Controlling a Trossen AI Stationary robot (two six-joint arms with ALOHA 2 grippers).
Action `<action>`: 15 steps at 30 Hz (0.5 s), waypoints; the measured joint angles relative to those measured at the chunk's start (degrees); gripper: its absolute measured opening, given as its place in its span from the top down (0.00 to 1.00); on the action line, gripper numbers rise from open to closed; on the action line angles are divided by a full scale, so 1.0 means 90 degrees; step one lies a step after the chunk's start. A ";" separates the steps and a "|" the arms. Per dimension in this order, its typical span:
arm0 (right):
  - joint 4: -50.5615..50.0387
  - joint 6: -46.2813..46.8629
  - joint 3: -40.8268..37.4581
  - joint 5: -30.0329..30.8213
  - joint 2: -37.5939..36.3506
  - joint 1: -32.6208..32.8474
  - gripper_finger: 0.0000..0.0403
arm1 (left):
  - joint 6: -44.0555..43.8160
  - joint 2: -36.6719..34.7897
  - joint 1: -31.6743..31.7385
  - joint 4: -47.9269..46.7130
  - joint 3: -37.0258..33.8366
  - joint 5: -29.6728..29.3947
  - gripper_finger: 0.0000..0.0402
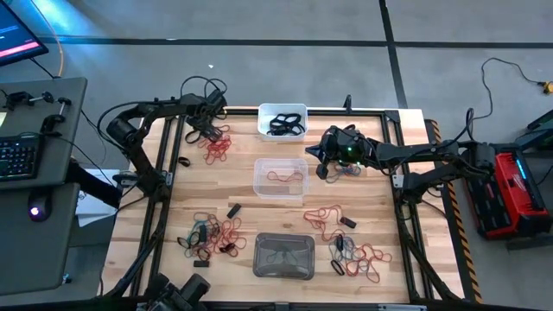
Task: Sort rubber bands into baskets
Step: Put the black rubber band into the white bin
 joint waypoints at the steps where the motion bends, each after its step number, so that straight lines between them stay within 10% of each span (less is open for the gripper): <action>1: 0.0000 0.0000 0.0000 0.0000 0.0000 -0.0002 1.00 | 0.0042 0.0000 -0.0005 0.0020 0.0000 0.0064 0.57; 6: 0.0000 0.0002 0.0000 0.0000 0.0000 0.0000 1.00 | 0.0330 0.0000 -0.0033 0.0485 0.0000 0.1154 0.57; 15: 0.0000 0.0002 0.0000 0.0000 0.0000 -0.0001 1.00 | 0.0344 -0.0002 0.0149 0.0599 0.0000 0.0640 0.69</action>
